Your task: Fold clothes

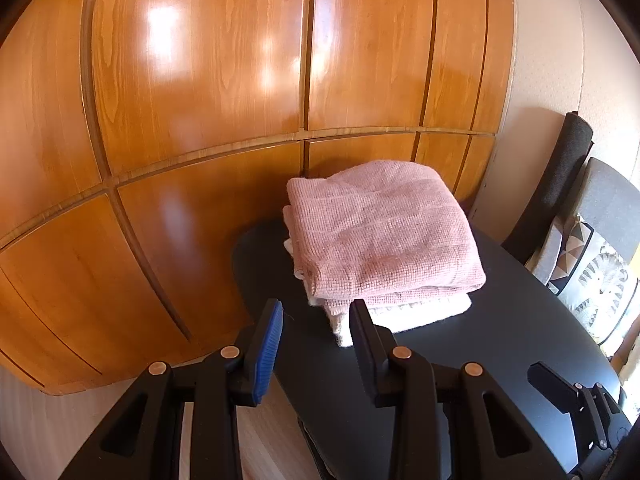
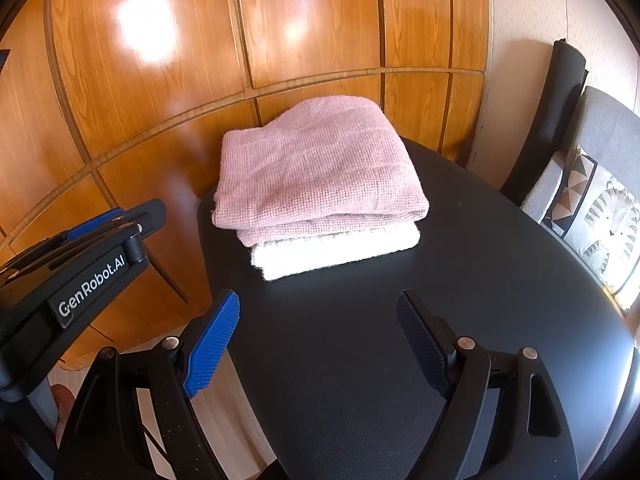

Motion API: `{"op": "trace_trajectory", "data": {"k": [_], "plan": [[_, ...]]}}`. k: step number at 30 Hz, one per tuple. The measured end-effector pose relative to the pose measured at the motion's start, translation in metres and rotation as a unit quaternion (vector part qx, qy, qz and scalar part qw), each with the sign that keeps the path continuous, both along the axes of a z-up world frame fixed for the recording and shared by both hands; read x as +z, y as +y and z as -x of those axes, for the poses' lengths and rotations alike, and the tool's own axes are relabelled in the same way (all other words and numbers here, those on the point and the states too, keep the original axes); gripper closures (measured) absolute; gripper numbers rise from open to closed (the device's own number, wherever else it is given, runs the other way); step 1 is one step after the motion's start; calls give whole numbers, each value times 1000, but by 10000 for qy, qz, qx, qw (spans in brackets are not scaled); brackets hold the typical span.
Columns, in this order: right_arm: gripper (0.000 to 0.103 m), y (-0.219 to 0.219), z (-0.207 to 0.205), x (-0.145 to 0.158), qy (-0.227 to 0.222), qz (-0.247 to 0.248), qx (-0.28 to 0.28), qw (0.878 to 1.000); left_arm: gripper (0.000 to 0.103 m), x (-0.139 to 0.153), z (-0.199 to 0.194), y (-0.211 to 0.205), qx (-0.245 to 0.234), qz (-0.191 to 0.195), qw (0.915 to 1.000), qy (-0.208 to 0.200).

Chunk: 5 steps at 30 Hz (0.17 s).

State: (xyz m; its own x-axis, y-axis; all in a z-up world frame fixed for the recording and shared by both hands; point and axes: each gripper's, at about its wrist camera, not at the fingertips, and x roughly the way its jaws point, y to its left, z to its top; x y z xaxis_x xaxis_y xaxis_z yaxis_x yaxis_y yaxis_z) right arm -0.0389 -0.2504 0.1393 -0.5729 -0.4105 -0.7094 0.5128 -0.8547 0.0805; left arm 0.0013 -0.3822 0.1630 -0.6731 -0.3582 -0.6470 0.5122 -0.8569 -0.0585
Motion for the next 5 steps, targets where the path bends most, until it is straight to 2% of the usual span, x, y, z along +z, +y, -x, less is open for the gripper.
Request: {"op": "trace_trajectory", "data": {"k": [5], "plan": [[19,1,1,-1,-19,3,-1,10000,68,0,1,2,-48,26,10000,0]]}}
